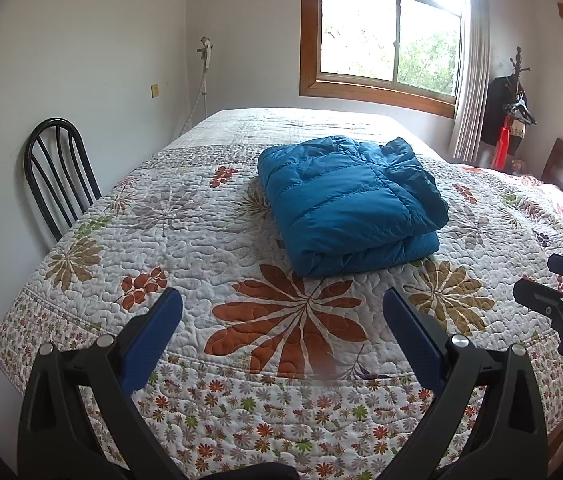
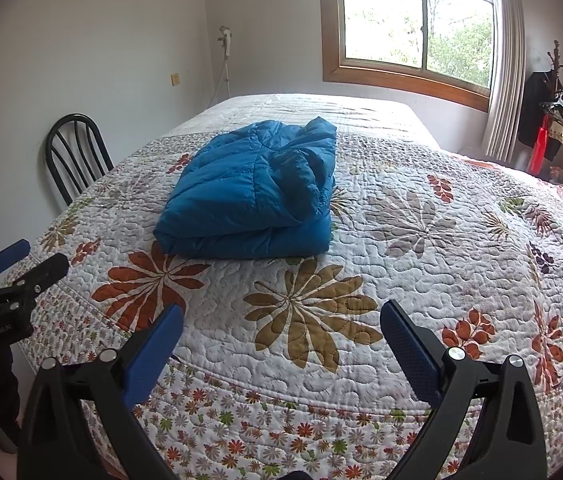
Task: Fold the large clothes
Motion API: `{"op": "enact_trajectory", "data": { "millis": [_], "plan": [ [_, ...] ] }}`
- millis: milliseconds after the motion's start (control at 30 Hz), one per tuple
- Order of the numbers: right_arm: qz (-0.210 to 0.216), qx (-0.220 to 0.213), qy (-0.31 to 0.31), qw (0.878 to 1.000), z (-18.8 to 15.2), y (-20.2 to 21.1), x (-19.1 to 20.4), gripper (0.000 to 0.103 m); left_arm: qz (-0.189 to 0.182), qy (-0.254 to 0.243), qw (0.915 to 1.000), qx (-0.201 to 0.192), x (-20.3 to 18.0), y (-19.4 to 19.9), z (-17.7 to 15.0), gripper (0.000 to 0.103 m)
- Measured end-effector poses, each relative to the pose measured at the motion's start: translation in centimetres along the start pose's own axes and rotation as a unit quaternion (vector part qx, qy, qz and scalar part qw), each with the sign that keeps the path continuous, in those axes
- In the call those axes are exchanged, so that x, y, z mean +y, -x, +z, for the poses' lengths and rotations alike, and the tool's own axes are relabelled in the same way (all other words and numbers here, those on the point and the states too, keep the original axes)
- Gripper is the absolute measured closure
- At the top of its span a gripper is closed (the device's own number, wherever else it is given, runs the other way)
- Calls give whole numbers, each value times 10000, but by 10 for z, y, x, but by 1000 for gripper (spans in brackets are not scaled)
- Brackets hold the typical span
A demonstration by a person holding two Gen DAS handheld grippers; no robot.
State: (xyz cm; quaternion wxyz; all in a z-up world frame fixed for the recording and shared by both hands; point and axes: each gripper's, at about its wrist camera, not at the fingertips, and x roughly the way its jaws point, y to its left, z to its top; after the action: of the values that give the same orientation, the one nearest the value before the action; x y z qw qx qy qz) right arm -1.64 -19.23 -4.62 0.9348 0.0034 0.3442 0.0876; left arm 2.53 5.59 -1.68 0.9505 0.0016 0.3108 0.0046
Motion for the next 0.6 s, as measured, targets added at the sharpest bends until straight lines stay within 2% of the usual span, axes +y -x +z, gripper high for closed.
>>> {"op": "enact_trajectory", "data": {
  "millis": [600],
  "plan": [
    [12,44,-13,10000,0,-3,-4,4,-48,-9,10000,42,0,-3,1,3]
  ]
}}
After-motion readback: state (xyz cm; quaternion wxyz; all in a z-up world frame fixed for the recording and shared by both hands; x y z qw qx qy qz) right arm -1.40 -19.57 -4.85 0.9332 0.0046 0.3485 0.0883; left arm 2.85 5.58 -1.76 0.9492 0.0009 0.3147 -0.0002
